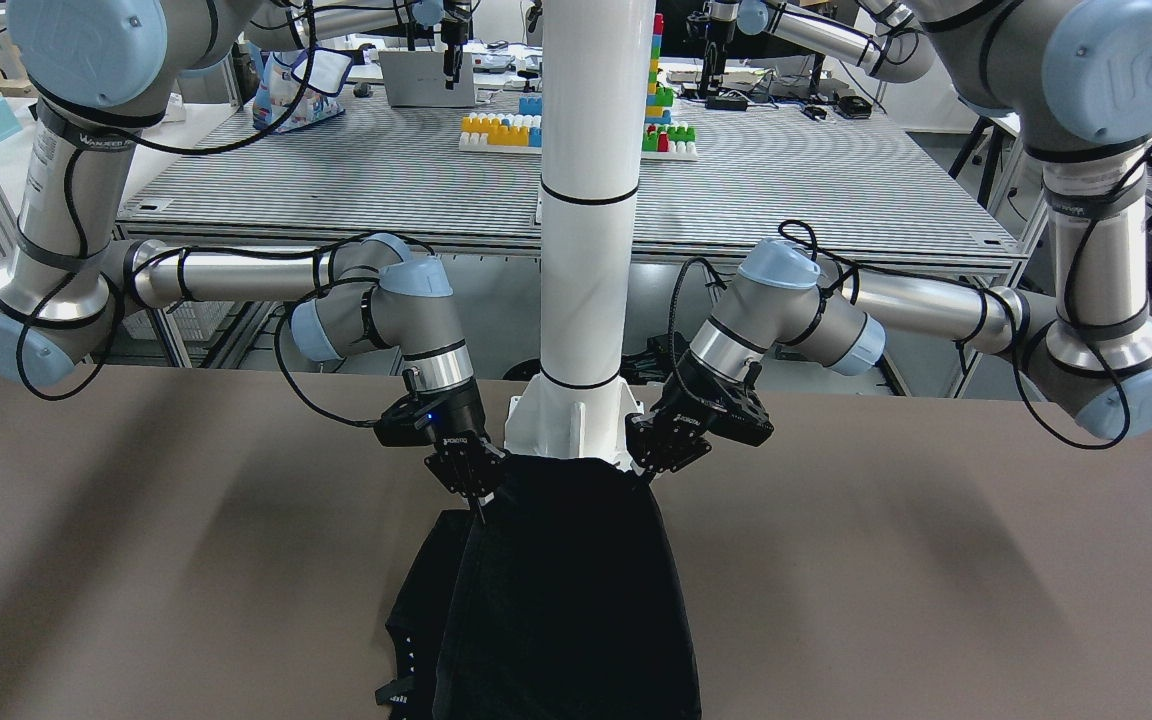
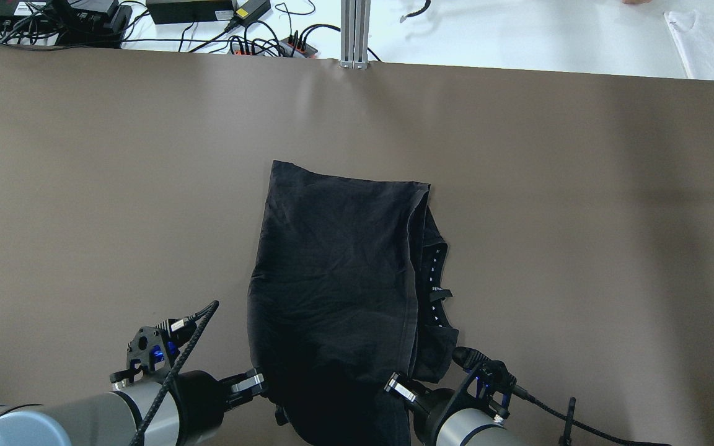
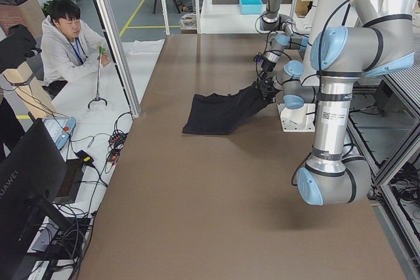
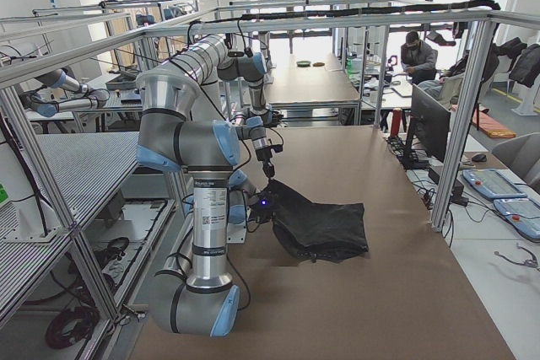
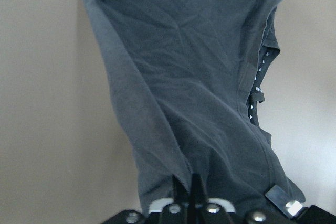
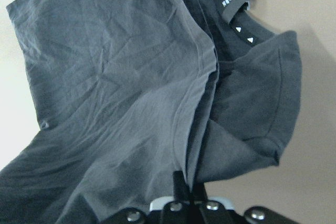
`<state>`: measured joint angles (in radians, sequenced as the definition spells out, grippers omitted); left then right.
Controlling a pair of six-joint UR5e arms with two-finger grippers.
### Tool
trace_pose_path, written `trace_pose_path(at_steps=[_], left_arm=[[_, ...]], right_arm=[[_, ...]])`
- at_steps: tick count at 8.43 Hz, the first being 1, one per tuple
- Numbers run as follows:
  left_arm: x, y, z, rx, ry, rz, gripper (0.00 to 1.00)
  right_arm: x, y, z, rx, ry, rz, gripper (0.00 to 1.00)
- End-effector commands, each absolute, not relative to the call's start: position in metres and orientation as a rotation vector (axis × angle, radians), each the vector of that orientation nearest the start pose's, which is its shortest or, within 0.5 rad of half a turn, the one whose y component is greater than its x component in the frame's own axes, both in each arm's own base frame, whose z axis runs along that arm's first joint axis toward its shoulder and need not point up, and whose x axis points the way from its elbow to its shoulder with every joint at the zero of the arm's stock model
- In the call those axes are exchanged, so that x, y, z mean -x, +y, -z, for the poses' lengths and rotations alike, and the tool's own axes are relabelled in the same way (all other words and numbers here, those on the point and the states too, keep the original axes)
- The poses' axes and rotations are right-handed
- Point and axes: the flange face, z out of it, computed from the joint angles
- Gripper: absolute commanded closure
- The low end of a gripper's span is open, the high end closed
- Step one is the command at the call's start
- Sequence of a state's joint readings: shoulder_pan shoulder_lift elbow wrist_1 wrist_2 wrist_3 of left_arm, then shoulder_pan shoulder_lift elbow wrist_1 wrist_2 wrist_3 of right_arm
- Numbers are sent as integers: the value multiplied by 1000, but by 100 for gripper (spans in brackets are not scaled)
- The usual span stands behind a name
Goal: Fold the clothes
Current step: 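Lift the near edge with both grippers and fold it toward the collar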
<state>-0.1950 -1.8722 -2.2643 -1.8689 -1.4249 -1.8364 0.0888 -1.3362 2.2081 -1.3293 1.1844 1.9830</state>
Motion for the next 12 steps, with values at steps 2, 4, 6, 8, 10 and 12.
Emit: trace_pose_path(at_steps=[2, 4, 6, 8, 10, 12], left_arm=[[-404, -346, -175, -156, 1192, 486, 100], [-395, -402, -174, -169, 1163, 509, 100], [-398, -443, -174, -197, 1130, 520, 100], [-422, -497, -163, -225, 1082, 543, 100], [-456, -561, -166, -246, 983, 542, 100], [-477, -608, -177, -264, 895, 514, 100]], right_arm=[[432, -295, -215, -284, -1142, -736, 100], [427, -348, -215, -370, -1101, -773, 100], [443, -399, -217, -382, -1047, -788, 100], [481, -447, -208, -395, -1006, -812, 100], [501, -494, -236, -406, -951, -826, 100], [515, -529, -288, -444, -907, -792, 100]])
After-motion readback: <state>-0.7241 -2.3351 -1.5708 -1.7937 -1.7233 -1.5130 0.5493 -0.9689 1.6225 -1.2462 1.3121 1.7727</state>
